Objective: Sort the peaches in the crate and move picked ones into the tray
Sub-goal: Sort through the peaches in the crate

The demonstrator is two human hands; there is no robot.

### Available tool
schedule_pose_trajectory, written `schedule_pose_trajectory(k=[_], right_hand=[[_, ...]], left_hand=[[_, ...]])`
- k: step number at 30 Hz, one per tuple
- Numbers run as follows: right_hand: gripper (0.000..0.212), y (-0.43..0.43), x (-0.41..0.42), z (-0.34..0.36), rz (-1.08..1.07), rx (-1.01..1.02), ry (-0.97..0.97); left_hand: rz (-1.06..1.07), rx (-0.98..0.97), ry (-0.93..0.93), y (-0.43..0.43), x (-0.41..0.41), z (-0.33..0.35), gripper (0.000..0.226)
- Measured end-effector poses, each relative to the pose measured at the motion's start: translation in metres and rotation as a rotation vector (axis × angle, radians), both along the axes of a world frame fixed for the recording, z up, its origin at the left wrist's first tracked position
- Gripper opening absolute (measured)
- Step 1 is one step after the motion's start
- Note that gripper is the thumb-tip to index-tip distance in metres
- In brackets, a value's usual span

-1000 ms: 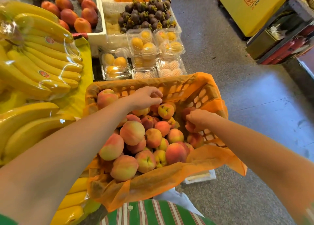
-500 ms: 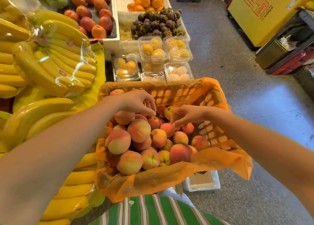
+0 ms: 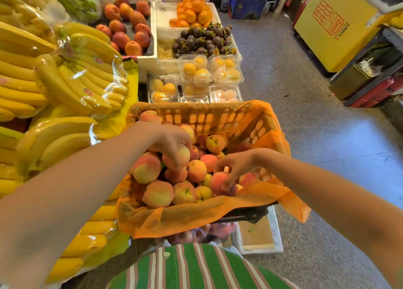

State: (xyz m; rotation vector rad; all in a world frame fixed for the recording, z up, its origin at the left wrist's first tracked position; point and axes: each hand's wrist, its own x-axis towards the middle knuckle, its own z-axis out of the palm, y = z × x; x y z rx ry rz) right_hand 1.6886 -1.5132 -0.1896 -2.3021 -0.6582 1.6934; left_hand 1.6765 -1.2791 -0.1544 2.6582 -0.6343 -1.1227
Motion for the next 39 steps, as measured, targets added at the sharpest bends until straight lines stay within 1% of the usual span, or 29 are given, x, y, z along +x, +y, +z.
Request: schedule_pose_trajectory(k=[2, 3, 5, 7, 9, 11, 13, 15, 16, 17, 18, 19, 20, 21, 22, 24, 26, 28, 30, 31, 33, 34, 36, 38, 39], right_hand=[[0.047, -0.014, 0.008, 0.006, -0.213, 0.171, 0.134], [0.048, -0.020, 0.012, 0.009, -0.354, 0.258, 0.220], [0.055, -0.030, 0.017, 0.018, -0.600, 0.403, 0.353], [0.050, -0.036, 0.020, 0.029, -0.770, 0.539, 0.495], [0.047, -0.040, 0.022, 0.036, -0.912, 0.619, 0.551], [0.048, -0.042, 0.023, 0.038, -1.024, 0.644, 0.548], [0.049, -0.044, 0.022, 0.037, -1.089, 0.643, 0.526], [0.047, -0.045, 0.019, 0.037, -1.137, 0.652, 0.536], [0.046, -0.046, 0.017, 0.037, -1.149, 0.667, 0.552], [0.046, -0.045, 0.015, 0.038, -1.151, 0.679, 0.560], [0.047, -0.046, 0.014, 0.038, -1.157, 0.681, 0.547], [0.048, -0.046, 0.013, 0.039, -1.163, 0.679, 0.532], [0.049, -0.047, 0.012, 0.039, -1.170, 0.680, 0.520], [0.050, -0.048, 0.012, 0.039, -1.181, 0.688, 0.521], [0.051, -0.048, 0.012, 0.039, -1.196, 0.702, 0.521], [0.055, -0.049, 0.011, 0.040, -1.239, 0.732, 0.528], [0.067, -0.051, 0.010, 0.040, -1.265, 0.786, 0.554], [0.079, -0.055, 0.011, 0.040, -1.209, 0.832, 0.528], [0.079, -0.060, 0.012, 0.039, -1.117, 0.841, 0.468], [0.081, -0.062, 0.013, 0.039, -1.089, 0.848, 0.453], [0.082, -0.066, 0.013, 0.038, -1.059, 0.867, 0.432], [0.083, -0.068, 0.013, 0.039, -1.052, 0.876, 0.421], [0.084, -0.070, 0.015, 0.040, -1.041, 0.861, 0.381], [0.076, -0.072, 0.020, 0.041, -0.969, 0.797, 0.300], [0.066, -0.072, 0.023, 0.042, -0.921, 0.738, 0.245]], left_hand=[[0.193, -0.267, 0.084, 0.001, -0.002, 0.001, 0.055], [0.307, -0.390, 0.119, 0.001, -0.002, 0.002, 0.053], [0.535, -0.584, 0.163, -0.004, -0.003, 0.005, 0.051], [0.731, -0.764, 0.229, -0.009, -0.003, 0.008, 0.051], [0.869, -0.956, 0.346, -0.011, -0.003, 0.006, 0.064], [1.014, -1.092, 0.467, -0.009, -0.002, 0.003, 0.072], [1.134, -1.188, 0.559, -0.013, -0.002, 0.000, 0.067], [1.187, -1.200, 0.596, -0.017, -0.003, -0.001, 0.052], [1.195, -1.175, 0.606, -0.027, -0.007, -0.001, 0.043], [1.251, -1.181, 0.578, -0.026, -0.005, -0.003, 0.040], [1.271, -1.225, 0.591, -0.024, -0.005, -0.006, 0.043], [1.343, -1.224, 0.572, -0.018, 0.001, -0.015, 0.050], [1.464, -1.222, 0.537, -0.012, 0.009, -0.028, 0.061], [1.494, -1.220, 0.551, -0.008, 0.014, -0.037, 0.072], [1.426, -1.240, 0.563, -0.010, 0.011, -0.035, 0.075], [1.225, -1.280, 0.611, -0.029, -0.001, -0.015, 0.062], [1.065, -1.288, 0.664, -0.047, -0.010, 0.002, 0.058], [1.048, -1.299, 0.625, -0.041, -0.001, -0.004, 0.056], [1.118, -1.273, 0.601, -0.040, 0.002, -0.005, 0.057], [1.138, -1.288, 0.612, -0.041, 0.001, -0.004, 0.053], [1.179, -1.340, 0.648, -0.044, 0.001, -0.005, 0.037], [1.203, -1.335, 0.645, -0.043, 0.003, -0.007, 0.032], [1.206, -1.313, 0.631, -0.045, 0.003, -0.004, 0.032], [1.197, -1.294, 0.617, -0.046, 0.005, -0.004, 0.031], [1.199, -1.272, 0.607, -0.045, 0.006, -0.005, 0.031]])
